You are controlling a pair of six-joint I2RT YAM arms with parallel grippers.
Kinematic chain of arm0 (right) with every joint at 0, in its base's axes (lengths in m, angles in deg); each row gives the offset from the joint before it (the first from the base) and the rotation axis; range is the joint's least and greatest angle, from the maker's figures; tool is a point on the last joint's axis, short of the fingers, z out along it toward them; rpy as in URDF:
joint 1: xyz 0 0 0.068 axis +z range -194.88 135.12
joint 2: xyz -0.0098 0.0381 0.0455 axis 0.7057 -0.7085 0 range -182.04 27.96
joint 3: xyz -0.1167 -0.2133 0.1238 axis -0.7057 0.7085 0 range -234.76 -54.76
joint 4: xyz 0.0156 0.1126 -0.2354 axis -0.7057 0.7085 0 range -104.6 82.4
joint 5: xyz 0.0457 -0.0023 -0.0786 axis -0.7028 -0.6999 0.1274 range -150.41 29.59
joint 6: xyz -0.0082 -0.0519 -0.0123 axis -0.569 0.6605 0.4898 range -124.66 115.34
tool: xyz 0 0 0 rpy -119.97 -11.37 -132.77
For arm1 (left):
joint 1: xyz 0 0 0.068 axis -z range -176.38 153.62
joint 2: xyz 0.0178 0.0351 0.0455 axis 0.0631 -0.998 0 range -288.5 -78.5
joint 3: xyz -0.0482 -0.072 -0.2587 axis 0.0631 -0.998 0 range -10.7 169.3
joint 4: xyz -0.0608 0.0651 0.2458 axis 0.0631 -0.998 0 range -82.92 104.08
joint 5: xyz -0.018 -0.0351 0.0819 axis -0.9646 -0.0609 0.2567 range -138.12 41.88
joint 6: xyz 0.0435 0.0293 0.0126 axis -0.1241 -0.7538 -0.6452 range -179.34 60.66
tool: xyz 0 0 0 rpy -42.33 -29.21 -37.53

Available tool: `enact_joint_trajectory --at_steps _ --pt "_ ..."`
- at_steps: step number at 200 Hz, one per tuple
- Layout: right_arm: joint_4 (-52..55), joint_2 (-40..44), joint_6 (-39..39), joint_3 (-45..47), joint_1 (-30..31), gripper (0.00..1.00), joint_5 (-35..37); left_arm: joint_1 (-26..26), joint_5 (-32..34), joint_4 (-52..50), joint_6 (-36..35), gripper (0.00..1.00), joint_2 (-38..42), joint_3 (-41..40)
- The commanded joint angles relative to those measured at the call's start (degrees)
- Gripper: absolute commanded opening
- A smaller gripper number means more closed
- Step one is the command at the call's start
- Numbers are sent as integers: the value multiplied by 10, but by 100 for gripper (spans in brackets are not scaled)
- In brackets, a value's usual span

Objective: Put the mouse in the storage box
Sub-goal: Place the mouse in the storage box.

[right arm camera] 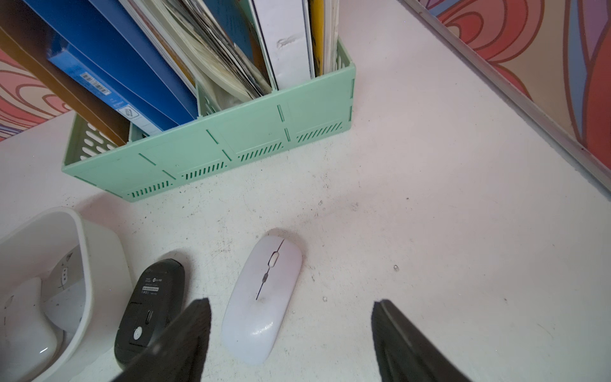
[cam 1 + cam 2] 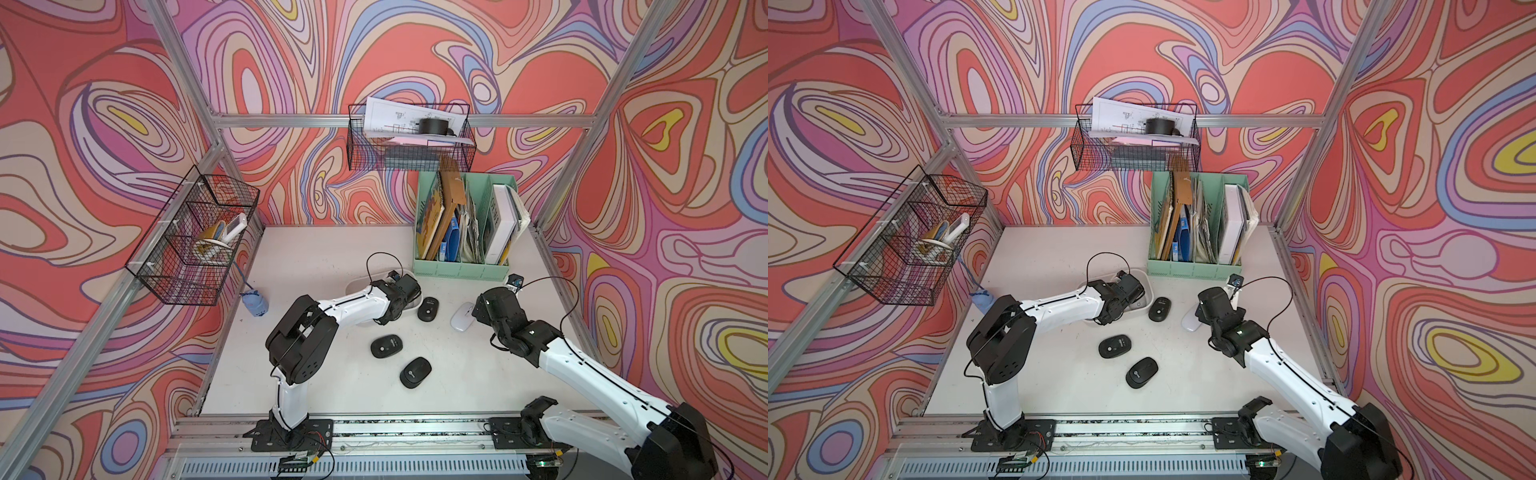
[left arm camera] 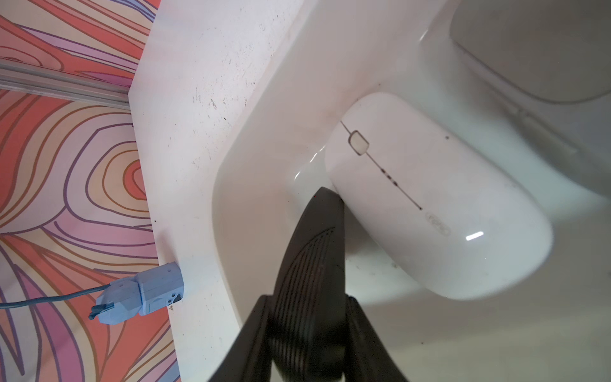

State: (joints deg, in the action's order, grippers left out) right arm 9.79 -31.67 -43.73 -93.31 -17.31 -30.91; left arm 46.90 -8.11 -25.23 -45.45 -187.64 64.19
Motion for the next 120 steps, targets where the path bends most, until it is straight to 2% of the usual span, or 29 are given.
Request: enact_joint_trajectory --at_steps 1,9,23,69,120 --pt "8 1 -6 -9 3 78 2 -1 -45 21 6 32 -9 -15" --pt "10 0 -6 -10 4 78 2 -1 -47 24 10 38 -7 -17" --pt "13 0 -7 -13 3 78 3 -1 -60 36 10 54 0 -27" --pt "23 2 -7 -20 3 78 4 -1 -97 50 16 67 28 -43" --pt "22 -6 4 -31 4 78 -15 -2 -128 58 40 81 97 -50"
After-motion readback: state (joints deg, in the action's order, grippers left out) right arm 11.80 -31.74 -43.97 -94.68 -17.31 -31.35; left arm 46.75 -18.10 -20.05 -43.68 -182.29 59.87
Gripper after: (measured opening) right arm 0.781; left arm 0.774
